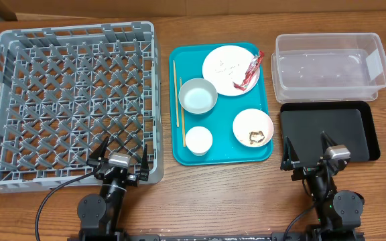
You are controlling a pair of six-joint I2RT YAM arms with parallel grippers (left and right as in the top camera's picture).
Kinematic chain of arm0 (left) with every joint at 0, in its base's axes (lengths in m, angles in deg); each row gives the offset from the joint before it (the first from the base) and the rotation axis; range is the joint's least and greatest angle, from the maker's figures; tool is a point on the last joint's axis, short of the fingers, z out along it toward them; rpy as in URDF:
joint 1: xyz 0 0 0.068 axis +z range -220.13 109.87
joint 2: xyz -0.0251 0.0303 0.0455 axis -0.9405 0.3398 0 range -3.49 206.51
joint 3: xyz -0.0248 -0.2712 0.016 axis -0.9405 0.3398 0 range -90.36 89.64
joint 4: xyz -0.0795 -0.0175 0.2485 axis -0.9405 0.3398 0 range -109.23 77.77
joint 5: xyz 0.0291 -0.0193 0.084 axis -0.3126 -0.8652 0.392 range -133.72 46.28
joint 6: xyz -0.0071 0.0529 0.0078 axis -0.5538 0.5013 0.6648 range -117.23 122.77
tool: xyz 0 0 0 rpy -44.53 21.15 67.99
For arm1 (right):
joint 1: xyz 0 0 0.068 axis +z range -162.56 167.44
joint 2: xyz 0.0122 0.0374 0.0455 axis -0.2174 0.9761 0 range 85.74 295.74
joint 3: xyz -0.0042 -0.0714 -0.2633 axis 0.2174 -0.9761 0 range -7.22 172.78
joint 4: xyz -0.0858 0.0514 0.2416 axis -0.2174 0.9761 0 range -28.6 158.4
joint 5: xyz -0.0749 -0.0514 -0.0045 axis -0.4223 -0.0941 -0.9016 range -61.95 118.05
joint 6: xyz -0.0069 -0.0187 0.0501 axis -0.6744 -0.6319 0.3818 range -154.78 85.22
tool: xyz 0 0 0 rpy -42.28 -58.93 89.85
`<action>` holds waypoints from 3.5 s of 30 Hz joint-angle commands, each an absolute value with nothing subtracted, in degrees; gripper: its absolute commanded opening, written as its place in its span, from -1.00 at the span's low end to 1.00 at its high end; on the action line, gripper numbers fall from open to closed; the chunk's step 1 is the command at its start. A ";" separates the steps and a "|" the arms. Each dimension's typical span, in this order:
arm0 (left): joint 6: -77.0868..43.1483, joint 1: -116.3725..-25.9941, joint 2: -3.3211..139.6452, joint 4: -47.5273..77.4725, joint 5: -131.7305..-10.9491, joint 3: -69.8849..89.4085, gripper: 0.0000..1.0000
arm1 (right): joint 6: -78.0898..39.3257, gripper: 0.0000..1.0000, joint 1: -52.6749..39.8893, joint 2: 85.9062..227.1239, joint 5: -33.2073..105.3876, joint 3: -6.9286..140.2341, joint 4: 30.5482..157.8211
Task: Sort waste into correct bins and load items into the dishwasher
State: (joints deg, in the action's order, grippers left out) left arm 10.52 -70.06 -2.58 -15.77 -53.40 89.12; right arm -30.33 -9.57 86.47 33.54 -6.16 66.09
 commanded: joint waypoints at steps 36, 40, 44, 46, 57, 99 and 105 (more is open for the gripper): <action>11.56 -70.15 -3.21 -15.68 -53.40 89.36 0.99 | -30.31 1.00 -9.86 85.91 32.82 -6.75 65.83; 11.56 -70.15 -3.21 -15.66 -53.40 89.36 0.99 | -30.31 0.99 -9.86 85.91 32.82 -6.75 65.83; 11.56 -70.15 -3.21 -15.66 -53.40 89.36 0.99 | -30.31 0.99 -9.86 85.91 32.82 -6.75 65.83; 11.56 -70.15 -3.21 -15.66 -53.40 89.36 1.00 | -30.31 0.99 -9.86 85.91 32.82 -6.75 65.83; 11.56 -70.15 -3.21 -15.68 -53.40 89.36 0.99 | -30.33 1.00 -9.86 85.91 32.82 -6.75 65.83; 11.56 -70.15 -3.21 -15.66 -53.40 89.36 1.00 | -28.61 1.00 -9.62 118.34 53.87 34.01 75.86; 11.56 -70.15 -3.21 -15.66 -53.40 89.36 1.00 | -27.23 0.99 -9.62 141.86 53.78 56.57 88.80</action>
State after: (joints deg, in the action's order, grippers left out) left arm 10.52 -70.06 -2.60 -15.77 -53.40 89.12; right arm -28.52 -9.55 132.18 53.22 46.84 84.71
